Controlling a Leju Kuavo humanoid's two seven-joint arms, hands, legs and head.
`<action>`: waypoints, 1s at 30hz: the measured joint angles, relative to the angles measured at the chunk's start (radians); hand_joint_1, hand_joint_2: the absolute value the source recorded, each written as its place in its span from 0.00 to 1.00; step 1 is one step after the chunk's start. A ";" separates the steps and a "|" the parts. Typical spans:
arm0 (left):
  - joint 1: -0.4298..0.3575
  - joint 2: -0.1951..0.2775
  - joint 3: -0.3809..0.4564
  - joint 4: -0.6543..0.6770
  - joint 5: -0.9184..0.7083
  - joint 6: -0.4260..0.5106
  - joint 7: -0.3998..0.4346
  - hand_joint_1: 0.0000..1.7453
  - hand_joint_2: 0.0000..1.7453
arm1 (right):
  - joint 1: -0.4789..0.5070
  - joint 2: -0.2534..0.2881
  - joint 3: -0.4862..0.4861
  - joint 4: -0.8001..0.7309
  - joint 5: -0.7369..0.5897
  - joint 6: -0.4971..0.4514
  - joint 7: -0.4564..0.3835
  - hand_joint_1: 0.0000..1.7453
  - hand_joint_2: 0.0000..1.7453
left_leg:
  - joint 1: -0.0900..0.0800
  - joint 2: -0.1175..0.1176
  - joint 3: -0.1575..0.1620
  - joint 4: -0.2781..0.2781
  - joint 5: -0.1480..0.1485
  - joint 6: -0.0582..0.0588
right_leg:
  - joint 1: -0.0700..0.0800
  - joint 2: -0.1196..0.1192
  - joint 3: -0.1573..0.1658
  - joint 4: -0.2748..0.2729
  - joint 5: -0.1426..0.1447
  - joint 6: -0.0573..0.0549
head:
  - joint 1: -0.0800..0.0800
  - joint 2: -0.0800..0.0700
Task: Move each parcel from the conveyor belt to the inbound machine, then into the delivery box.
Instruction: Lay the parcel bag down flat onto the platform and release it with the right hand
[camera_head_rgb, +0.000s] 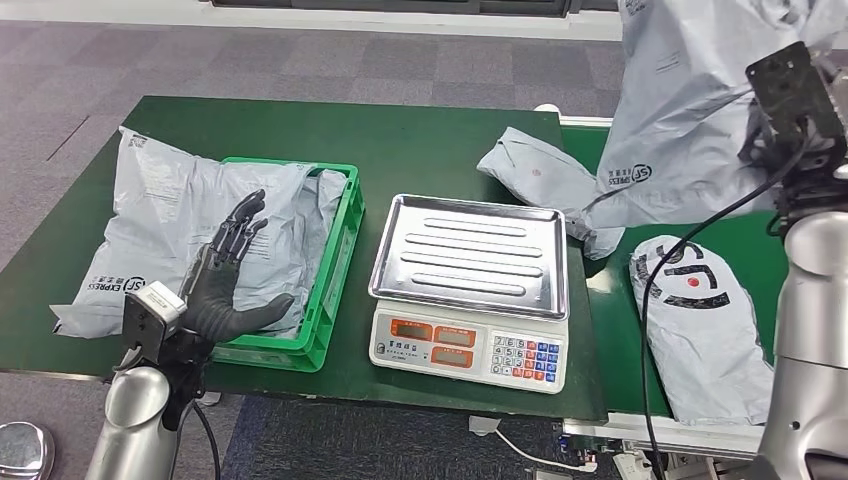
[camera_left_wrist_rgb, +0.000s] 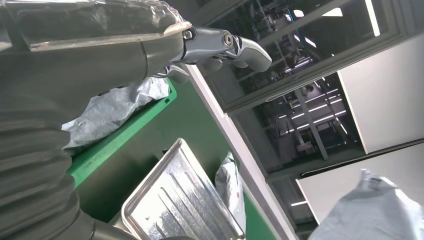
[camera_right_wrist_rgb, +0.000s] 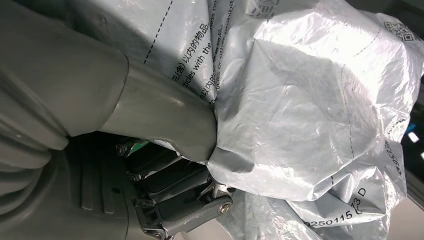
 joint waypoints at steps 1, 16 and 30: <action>-0.002 0.000 0.000 0.003 0.000 0.000 0.000 0.00 1.00 | -0.005 0.000 0.000 -0.010 -0.004 -0.002 0.002 1.00 1.00 | 0.000 0.000 0.000 0.000 0.000 0.000 | 0.000 0.000 0.000 0.000 0.000 0.000 | 0.000 0.000; -0.029 0.000 -0.031 0.051 0.000 0.000 -0.005 0.00 1.00 | -0.068 0.041 0.026 -0.032 -0.033 -0.026 -0.018 1.00 1.00 | 0.000 0.000 0.000 0.000 0.000 0.000 | 0.000 0.000 0.000 0.000 0.000 0.000 | 0.000 0.000; -0.030 -0.002 -0.043 0.070 0.003 0.000 -0.009 0.00 1.00 | -0.066 0.123 0.097 0.095 -0.034 -0.050 -0.061 1.00 1.00 | 0.000 0.000 0.000 0.000 0.001 -0.001 | 0.001 0.001 0.000 0.000 0.000 0.000 | 0.000 0.000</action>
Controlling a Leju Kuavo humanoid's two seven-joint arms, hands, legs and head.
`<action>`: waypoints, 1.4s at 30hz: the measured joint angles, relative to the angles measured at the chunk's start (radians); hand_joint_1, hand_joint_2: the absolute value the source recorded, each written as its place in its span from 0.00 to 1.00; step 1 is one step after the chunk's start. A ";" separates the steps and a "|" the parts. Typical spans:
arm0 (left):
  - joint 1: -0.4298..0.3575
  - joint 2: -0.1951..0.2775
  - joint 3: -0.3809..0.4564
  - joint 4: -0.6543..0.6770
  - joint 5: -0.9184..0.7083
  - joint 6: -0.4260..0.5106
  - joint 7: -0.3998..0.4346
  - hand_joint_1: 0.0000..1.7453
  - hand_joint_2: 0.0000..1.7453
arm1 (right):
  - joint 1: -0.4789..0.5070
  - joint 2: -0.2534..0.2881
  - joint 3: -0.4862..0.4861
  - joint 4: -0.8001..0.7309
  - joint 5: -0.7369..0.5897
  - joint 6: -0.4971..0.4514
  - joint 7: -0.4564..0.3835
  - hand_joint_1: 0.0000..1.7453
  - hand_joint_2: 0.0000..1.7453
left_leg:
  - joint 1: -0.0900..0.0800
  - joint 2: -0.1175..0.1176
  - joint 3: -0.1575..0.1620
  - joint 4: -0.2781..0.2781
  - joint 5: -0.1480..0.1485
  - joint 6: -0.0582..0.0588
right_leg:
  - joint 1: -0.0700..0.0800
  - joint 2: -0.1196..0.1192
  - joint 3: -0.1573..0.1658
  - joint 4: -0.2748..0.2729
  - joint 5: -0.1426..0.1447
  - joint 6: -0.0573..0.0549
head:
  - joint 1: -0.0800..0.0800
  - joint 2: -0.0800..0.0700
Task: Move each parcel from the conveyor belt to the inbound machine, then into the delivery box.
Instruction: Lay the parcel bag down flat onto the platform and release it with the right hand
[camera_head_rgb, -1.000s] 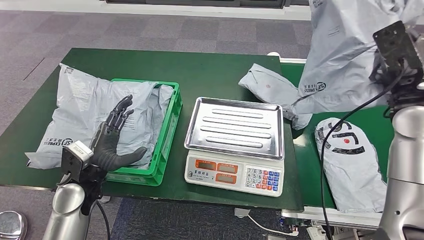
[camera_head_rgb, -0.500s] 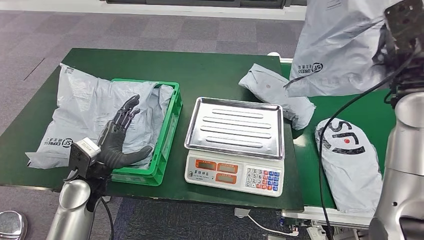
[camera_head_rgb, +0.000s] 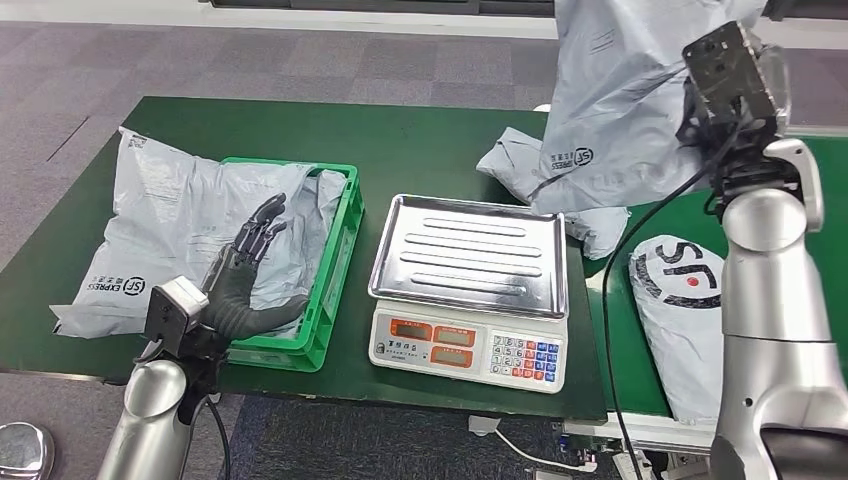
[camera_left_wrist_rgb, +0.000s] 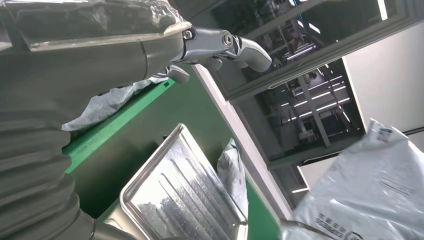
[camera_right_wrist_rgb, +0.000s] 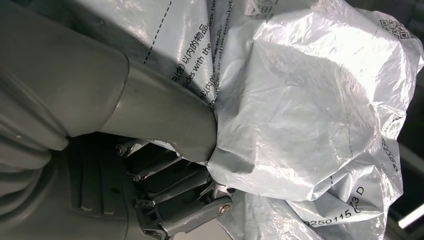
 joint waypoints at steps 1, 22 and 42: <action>0.000 0.000 -0.001 0.002 0.001 0.000 -0.001 0.00 1.00 | 0.002 0.008 0.004 0.012 -0.006 0.001 -0.003 1.00 1.00 | 0.000 0.000 0.000 0.000 0.000 0.000 | 0.000 0.000 0.000 0.000 0.000 0.000 | 0.000 0.000; 0.009 0.002 -0.007 0.009 0.022 0.015 -0.006 0.00 1.00 | 0.120 0.214 0.079 0.268 -0.091 0.042 -0.088 1.00 1.00 | 0.001 -0.001 -0.001 0.000 0.000 0.000 | 0.000 0.000 -0.001 0.000 0.000 0.000 | 0.000 0.000; 0.011 0.002 -0.007 0.030 0.031 0.016 -0.008 0.00 1.00 | 0.201 0.294 0.172 0.305 -0.107 0.095 -0.088 1.00 1.00 | 0.001 0.000 -0.001 0.000 0.000 0.000 | 0.000 0.001 -0.002 0.000 0.000 0.000 | 0.000 0.000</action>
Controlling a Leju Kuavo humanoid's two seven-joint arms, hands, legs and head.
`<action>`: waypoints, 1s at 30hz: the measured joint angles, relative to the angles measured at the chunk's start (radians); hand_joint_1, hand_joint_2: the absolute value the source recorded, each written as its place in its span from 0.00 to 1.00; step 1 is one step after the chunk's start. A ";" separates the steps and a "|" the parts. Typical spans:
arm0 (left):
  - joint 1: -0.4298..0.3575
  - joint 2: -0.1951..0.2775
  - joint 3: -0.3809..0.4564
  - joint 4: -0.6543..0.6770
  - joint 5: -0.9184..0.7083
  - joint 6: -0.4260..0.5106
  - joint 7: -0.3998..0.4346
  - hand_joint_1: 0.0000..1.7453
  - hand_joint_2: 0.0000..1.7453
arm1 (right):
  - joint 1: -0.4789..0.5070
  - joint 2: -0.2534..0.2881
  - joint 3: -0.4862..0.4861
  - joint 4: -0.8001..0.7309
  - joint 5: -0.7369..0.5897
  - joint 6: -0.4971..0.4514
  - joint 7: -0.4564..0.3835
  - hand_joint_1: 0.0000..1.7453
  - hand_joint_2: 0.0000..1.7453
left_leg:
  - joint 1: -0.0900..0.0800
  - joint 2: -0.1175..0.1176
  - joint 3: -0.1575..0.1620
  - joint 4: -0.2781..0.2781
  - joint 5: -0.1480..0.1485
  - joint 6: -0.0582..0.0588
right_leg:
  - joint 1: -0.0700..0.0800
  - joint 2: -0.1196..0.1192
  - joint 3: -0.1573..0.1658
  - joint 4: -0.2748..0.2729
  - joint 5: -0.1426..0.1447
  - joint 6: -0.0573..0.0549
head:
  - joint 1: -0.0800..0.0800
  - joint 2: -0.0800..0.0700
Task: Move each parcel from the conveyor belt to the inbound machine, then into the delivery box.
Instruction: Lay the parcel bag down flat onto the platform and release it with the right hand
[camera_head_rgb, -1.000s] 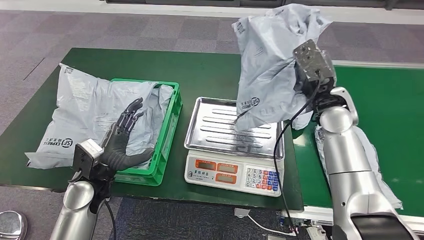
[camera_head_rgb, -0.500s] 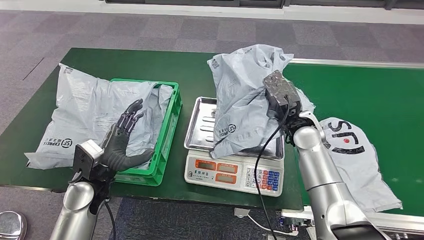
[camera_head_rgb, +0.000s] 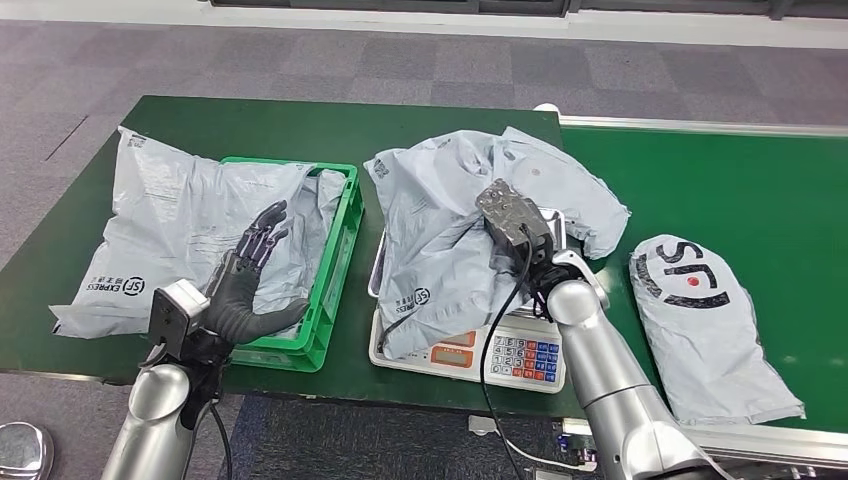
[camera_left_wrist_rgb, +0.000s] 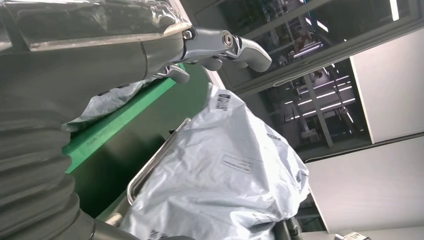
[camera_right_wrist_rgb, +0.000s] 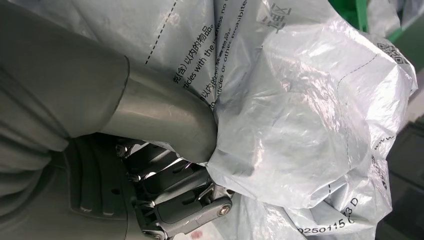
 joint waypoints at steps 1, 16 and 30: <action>-0.001 0.000 0.000 0.001 0.000 0.000 0.000 0.00 1.00 | 0.004 0.002 0.005 0.000 0.000 0.001 0.003 1.00 1.00 | 0.000 0.000 0.000 0.000 0.000 0.000 | 0.000 0.000 0.000 0.000 0.000 0.000 | 0.000 0.000; -0.012 0.002 -0.009 0.036 -0.002 0.000 -0.005 0.00 1.00 | 0.030 0.000 0.029 0.000 -0.023 -0.032 0.030 1.00 1.00 | 0.000 0.001 0.000 0.000 0.000 0.000 | 0.000 0.001 -0.001 0.000 0.000 0.000 | 0.000 0.000; -0.003 0.003 -0.009 0.034 0.000 0.000 -0.003 0.00 1.00 | 0.006 -0.036 0.029 -0.028 -0.015 -0.089 0.042 1.00 1.00 | 0.000 0.000 0.000 0.000 0.000 0.000 | 0.000 0.000 0.000 0.000 0.000 0.000 | 0.000 0.000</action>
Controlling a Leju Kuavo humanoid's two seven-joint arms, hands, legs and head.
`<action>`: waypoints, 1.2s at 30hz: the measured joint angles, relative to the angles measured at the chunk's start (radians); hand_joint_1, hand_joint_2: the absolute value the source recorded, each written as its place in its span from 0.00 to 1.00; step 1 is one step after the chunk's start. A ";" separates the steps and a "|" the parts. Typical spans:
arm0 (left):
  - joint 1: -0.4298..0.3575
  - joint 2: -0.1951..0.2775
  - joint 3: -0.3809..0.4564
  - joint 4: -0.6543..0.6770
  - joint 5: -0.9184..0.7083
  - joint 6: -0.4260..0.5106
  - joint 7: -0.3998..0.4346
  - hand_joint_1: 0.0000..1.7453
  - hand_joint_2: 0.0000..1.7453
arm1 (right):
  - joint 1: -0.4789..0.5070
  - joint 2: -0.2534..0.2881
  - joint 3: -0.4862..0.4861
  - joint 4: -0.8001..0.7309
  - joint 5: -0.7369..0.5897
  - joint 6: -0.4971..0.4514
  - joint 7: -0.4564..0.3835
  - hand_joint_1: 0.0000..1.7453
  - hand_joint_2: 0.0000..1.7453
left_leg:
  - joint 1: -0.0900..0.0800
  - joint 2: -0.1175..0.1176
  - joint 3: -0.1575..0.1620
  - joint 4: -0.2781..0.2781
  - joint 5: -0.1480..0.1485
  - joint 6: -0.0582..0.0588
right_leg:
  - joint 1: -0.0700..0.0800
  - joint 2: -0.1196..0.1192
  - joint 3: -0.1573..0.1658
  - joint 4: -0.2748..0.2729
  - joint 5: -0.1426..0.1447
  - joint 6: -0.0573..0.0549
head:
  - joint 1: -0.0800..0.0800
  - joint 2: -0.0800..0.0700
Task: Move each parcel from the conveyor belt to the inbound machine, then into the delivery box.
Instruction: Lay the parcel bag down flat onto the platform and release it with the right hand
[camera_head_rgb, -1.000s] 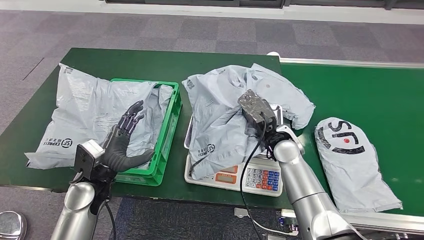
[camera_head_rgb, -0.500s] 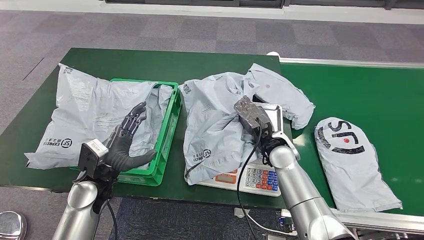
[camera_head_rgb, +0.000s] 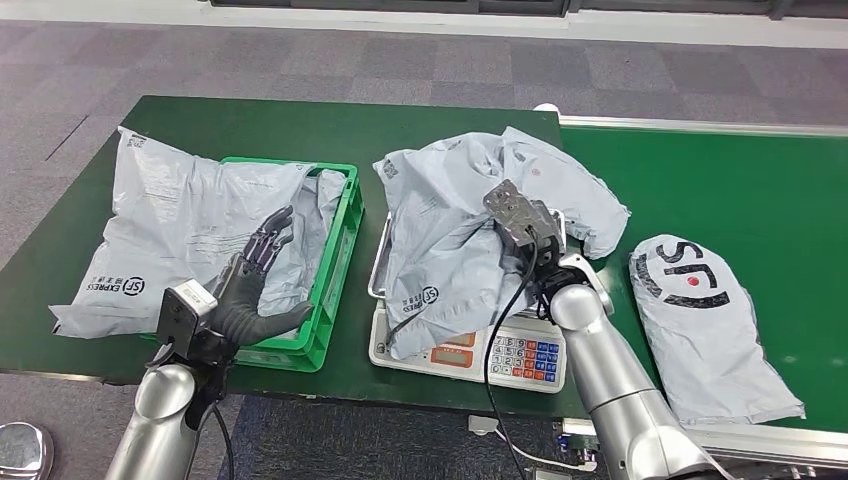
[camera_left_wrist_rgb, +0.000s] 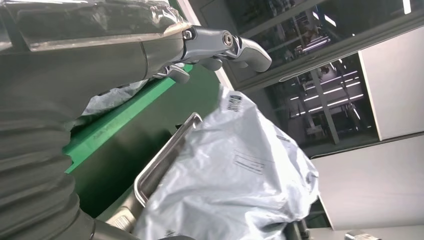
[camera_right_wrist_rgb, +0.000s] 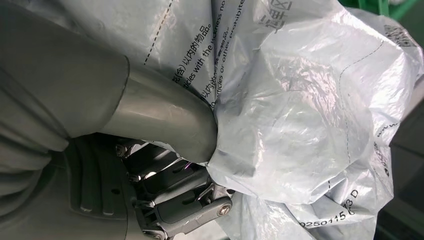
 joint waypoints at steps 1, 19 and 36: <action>0.001 0.000 0.000 -0.002 0.000 0.000 0.000 0.00 1.00 | -0.005 -0.006 0.000 -0.003 0.002 -0.008 0.004 1.00 1.00 | 0.000 0.000 0.000 0.000 0.000 0.000 | 0.000 0.000 0.000 0.000 0.000 0.000 | 0.000 0.000; 0.014 0.003 0.000 -0.013 0.000 0.002 0.002 0.00 1.00 | -0.017 -0.063 -0.015 -0.041 0.047 -0.068 0.043 1.00 1.00 | 0.000 0.000 0.000 0.000 0.000 0.000 | 0.000 0.000 0.000 0.000 0.000 0.000 | 0.000 0.000; 0.019 0.004 0.000 -0.025 0.000 0.003 0.008 0.00 1.00 | -0.005 -0.070 -0.041 -0.049 0.157 0.005 0.074 0.00 1.00 | 0.000 0.000 0.000 0.000 0.000 0.000 | 0.000 0.000 0.000 0.000 0.000 0.000 | 0.000 0.000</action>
